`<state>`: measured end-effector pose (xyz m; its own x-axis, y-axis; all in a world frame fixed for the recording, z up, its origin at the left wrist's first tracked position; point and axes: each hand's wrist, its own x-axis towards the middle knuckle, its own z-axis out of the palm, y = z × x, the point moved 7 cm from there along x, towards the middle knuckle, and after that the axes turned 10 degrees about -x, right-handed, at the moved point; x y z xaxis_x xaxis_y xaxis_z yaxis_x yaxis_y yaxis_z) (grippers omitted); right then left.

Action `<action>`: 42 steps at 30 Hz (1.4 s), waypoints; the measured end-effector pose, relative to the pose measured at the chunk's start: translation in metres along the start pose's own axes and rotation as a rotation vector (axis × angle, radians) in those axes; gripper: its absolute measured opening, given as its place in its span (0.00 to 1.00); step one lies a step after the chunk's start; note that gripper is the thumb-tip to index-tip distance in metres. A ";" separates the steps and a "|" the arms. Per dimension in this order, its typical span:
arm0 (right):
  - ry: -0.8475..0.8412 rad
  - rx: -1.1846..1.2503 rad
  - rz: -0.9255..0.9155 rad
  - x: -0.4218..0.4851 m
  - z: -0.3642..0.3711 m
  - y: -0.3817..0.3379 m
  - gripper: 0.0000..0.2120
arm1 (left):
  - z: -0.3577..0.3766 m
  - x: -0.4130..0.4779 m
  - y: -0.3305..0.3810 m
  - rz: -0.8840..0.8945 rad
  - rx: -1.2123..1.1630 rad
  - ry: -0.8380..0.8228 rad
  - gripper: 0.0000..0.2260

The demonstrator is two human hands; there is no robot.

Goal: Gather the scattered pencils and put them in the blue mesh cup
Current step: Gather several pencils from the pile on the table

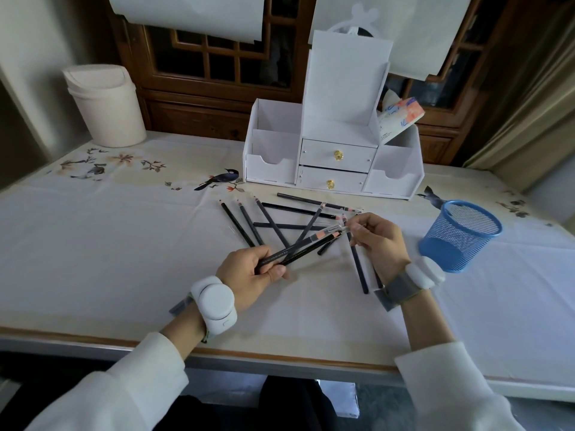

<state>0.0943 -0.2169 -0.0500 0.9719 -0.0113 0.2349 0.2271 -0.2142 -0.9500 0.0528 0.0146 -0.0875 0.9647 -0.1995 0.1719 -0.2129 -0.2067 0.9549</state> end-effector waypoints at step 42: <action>0.039 -0.354 0.130 -0.011 0.005 -0.002 0.06 | -0.004 0.002 -0.007 -0.011 0.027 0.013 0.18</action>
<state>0.0831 -0.2112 -0.0515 0.9867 -0.0961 0.1313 0.0604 -0.5328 -0.8441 0.0569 0.0191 -0.0928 0.9689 -0.1845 0.1647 -0.2061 -0.2345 0.9500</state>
